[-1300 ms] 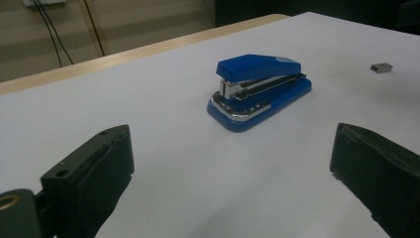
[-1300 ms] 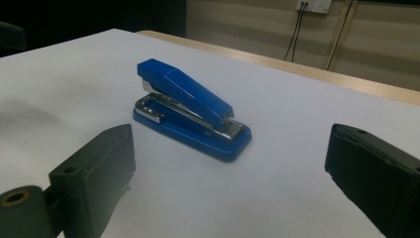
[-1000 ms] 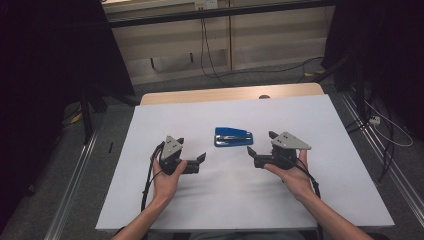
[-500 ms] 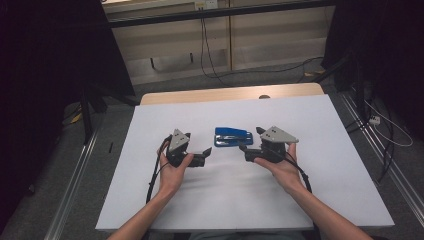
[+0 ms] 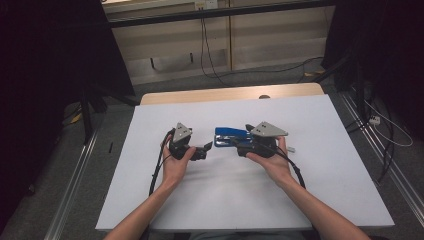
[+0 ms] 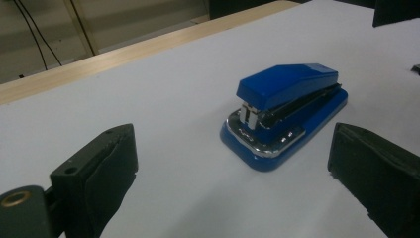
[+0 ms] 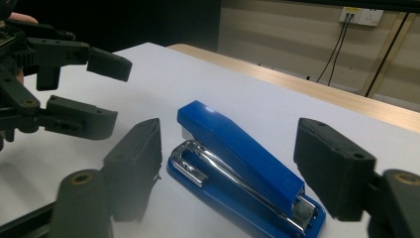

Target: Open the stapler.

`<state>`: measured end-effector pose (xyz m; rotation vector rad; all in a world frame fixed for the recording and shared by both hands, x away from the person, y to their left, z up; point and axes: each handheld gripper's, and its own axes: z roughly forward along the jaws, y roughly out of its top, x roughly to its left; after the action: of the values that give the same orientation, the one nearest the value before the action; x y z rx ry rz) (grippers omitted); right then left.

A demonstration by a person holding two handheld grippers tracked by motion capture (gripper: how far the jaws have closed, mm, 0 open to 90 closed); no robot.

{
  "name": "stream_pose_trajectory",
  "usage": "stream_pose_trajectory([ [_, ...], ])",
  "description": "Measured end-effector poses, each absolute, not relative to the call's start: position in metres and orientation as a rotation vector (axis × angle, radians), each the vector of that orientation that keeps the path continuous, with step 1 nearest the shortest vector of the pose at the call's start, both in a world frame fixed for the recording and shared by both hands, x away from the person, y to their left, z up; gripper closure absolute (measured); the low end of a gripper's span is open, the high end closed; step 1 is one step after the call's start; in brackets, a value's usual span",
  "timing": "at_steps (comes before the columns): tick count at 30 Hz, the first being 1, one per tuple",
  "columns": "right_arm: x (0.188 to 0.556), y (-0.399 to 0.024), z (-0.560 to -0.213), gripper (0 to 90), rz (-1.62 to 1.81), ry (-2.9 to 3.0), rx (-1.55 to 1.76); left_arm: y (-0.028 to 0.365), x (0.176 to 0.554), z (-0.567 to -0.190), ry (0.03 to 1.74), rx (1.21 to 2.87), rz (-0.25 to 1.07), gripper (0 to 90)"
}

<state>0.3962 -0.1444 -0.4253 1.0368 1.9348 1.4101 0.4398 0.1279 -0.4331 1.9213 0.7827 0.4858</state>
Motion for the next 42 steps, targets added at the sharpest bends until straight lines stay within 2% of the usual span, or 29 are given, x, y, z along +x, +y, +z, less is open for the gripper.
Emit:
stream_pose_trajectory([
  [10, 0.399, -0.139, -0.431, 42.4, 1.418, 1.977, 1.017, 0.128, 0.446, -0.437, 0.792, 1.937, 0.479, 5.4],
  [11, 0.4, -0.138, -0.432, 46.5, 1.425, 1.98, 1.017, 0.128, 0.446, -0.437, 0.794, 1.938, 0.479, 5.4],
  [13, 0.4, -0.138, -0.432, 48.7, 1.424, 1.984, 1.015, 0.13, 0.446, -0.437, 0.793, 1.938, 0.465, 5.4],
  [14, 0.4, -0.138, -0.434, 54.4, 1.427, 1.995, 1.01, 0.131, 0.446, -0.437, 0.79, 1.941, 0.46, 5.5],
  [16, 0.4, -0.138, -0.434, 56.3, 1.434, 1.997, 1.014, 0.132, 0.446, -0.437, 0.79, 1.95, 0.465, 5.5],
  [17, 0.4, -0.137, -0.434, 62.4, 1.435, 2.004, 1.007, 0.133, 0.447, -0.438, 0.792, 1.955, 0.465, 5.5],
  [32, 0.405, -0.123, -0.437, 89.2, 1.445, 2.084, 0.999, 0.136, 0.451, -0.44, 0.831, 1.917, 0.445, 5.7],
  [42, 0.413, -0.121, -0.439, 90.0, 1.422, 2.11, 1.042, 0.137, 0.45, -0.438, 0.811, 1.922, 0.473, 5.4],
])
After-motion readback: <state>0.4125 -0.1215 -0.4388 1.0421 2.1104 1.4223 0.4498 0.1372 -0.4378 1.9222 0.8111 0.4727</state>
